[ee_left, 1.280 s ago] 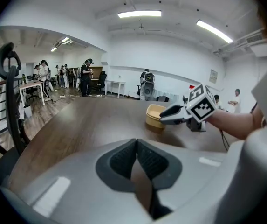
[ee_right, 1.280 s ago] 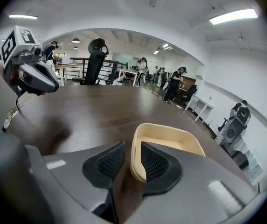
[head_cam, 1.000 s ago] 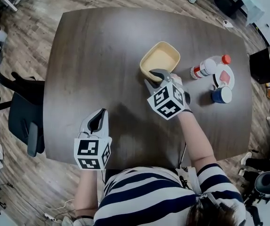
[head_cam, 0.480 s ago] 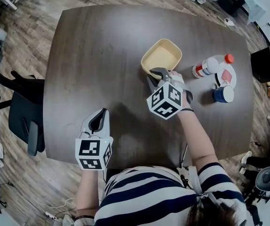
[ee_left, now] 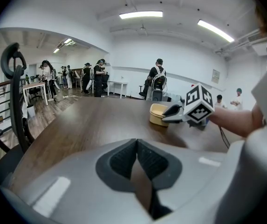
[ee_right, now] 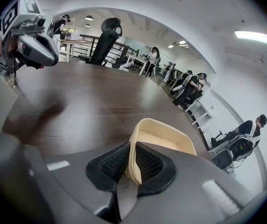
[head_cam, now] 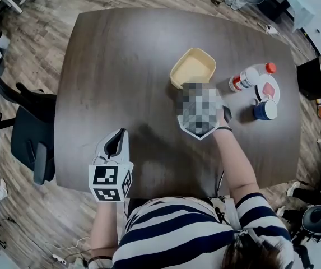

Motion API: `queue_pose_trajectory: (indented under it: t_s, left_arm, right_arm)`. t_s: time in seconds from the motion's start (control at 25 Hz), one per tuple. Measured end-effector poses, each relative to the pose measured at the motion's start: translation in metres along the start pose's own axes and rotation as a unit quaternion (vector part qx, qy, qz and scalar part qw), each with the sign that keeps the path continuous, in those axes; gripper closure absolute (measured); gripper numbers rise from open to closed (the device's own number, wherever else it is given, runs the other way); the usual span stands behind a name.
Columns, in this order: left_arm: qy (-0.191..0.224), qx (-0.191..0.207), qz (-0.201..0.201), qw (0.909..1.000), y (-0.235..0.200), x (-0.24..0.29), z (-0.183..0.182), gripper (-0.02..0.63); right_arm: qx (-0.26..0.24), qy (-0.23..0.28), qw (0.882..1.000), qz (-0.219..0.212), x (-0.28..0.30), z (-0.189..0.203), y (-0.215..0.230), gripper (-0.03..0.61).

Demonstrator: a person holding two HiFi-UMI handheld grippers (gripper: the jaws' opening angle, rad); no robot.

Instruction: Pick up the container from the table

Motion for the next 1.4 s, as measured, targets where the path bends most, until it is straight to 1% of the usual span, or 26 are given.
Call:
queue_pose_trajectory:
  t_s: [0.32, 0.68, 1.16, 1.4]
  left_arm:
    - [0.017, -0.003, -0.003, 0.9998, -0.006, -0.026, 0.004, 0.614]
    - [0.037, 0.002, 0.004, 0.9993, -0.002, -0.053, 0.011, 0.614]
    - [0.068, -0.005, -0.002, 0.9977, -0.01, -0.1, 0.02, 0.614]
    - [0.073, 0.0, 0.006, 0.9973, -0.006, -0.115, 0.027, 0.614]
  right_arm:
    - [-0.003, 0.003, 1.0, 0.014, -0.027, -0.008, -0.015, 0.55]
    - [-0.003, 0.011, 0.999, 0.035, -0.071, -0.009, -0.036, 0.551]
    - [-0.007, 0.025, 0.999, 0.032, -0.133, -0.013, -0.088, 0.55]
    - [-0.006, 0.027, 0.999, 0.028, -0.156, -0.011, -0.116, 0.55]
Point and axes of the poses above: the fingertips, and each gripper's own axes: x forward along the fingers, y to its right, z out of its underside, the point moved 1 cm from there along -x, backward along the fingers, and after that the axes turned 4 degrees about -y, right-handed, at the moved point
